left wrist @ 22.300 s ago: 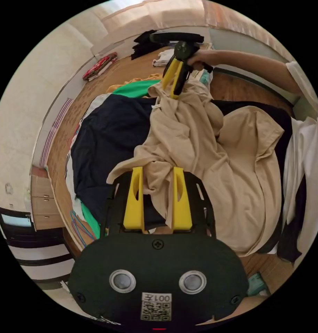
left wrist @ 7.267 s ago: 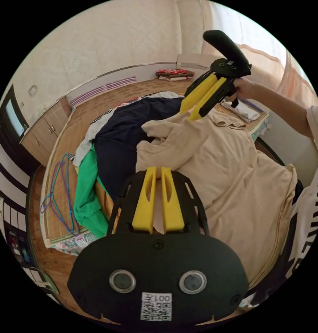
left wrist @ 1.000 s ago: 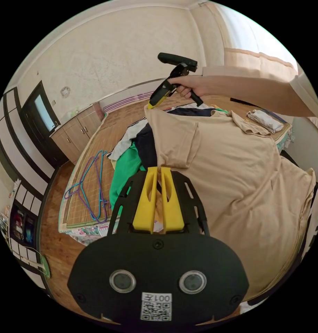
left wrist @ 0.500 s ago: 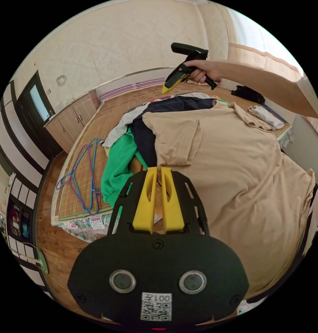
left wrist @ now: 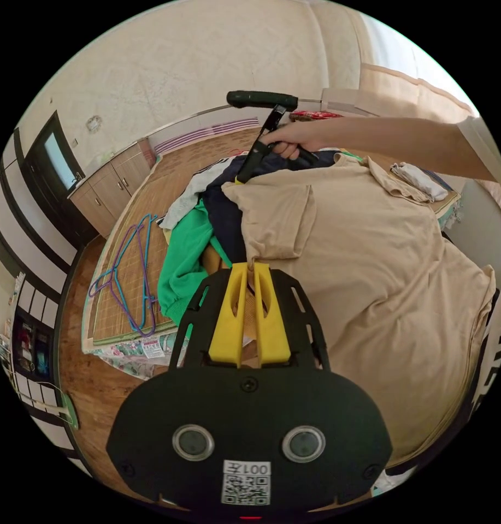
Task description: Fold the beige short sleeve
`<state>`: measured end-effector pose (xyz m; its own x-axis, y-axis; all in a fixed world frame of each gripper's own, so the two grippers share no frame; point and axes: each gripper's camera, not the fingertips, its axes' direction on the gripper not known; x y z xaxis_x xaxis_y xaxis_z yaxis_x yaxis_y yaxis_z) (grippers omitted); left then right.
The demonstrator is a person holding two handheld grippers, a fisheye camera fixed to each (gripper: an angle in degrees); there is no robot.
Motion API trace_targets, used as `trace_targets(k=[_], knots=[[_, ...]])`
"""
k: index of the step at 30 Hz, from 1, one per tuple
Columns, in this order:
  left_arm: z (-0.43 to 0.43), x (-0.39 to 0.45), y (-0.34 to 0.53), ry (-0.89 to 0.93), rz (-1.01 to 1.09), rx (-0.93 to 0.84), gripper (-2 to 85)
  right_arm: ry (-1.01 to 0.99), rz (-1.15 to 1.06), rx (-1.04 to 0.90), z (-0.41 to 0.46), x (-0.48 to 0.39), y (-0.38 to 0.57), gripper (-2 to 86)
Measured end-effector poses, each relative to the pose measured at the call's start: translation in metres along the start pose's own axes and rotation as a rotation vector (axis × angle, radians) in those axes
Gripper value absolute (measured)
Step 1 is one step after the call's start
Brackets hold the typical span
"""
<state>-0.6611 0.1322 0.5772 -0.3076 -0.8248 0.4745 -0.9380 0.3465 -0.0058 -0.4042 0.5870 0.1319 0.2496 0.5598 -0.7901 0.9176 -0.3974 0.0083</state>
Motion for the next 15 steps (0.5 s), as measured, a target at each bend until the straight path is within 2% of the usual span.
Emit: trace_targets(k=[3, 6, 12, 15], knots=[[-0.003, 0.000, 0.007, 0.003, -0.028, 0.029, -0.5, 0.094, 0.067, 0.158, -0.025, -0.004, 0.023, 1.7], [-0.012, -0.002, 0.012, 0.014, -0.073, 0.103, -0.6, 0.095, 0.058, 0.319, -0.051, -0.007, 0.046, 1.4], [-0.005, -0.001, 0.015, 0.025, -0.105, 0.023, -0.4, 0.014, 0.044, 0.108, -0.006, 0.003, 0.044, 1.2], [-0.008, 0.002, 0.022, 0.047, -0.103, 0.025, -0.4, -0.074, 0.075, 0.119, -0.007, 0.015, 0.063, 1.2]])
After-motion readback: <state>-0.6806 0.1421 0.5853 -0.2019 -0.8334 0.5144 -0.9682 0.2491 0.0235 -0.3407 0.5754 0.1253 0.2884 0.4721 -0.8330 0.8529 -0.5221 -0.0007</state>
